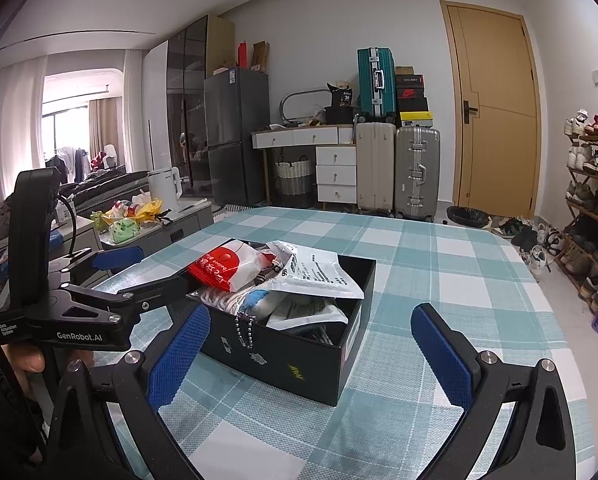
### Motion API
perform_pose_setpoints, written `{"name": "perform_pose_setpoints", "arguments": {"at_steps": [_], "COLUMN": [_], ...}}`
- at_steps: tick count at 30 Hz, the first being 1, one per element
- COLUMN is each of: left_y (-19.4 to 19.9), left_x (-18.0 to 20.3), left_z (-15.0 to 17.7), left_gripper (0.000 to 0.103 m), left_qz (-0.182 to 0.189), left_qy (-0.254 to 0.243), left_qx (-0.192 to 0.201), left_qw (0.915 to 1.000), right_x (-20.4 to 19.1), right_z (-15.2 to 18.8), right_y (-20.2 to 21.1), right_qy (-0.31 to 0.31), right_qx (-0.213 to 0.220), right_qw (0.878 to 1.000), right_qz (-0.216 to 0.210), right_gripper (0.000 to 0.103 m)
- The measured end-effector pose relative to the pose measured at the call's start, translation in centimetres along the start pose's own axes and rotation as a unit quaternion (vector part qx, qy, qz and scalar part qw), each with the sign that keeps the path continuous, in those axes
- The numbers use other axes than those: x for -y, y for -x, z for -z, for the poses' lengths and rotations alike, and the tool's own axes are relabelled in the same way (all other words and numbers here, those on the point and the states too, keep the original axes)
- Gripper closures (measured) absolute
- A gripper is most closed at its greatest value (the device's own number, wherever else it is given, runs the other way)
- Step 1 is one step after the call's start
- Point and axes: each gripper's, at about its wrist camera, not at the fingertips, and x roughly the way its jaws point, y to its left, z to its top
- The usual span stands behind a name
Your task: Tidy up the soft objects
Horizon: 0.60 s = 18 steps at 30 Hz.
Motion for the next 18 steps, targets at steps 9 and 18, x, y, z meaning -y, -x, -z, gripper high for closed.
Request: {"name": "perform_pose_setpoints", "arguments": {"at_steps": [9,18], "left_y": [-0.02,0.06], "left_x": [-0.05,-0.08], "left_z": [0.00,-0.03], "left_gripper": [0.000,0.000], "left_qz": [-0.001,-0.001], "left_qy": [0.000,0.001], "left_qx": [-0.002,-0.001], "left_qw": [1.0000,1.0000], "right_x": [-0.04,-0.03], "right_z": [0.05,0.03], "right_y": [0.03,0.02], "right_qy": [0.001,0.000], "right_qx": [0.001,0.001], "right_qw": [1.000,1.000], "right_qz": [-0.001,-0.001], "right_gripper": [0.001,0.001]}}
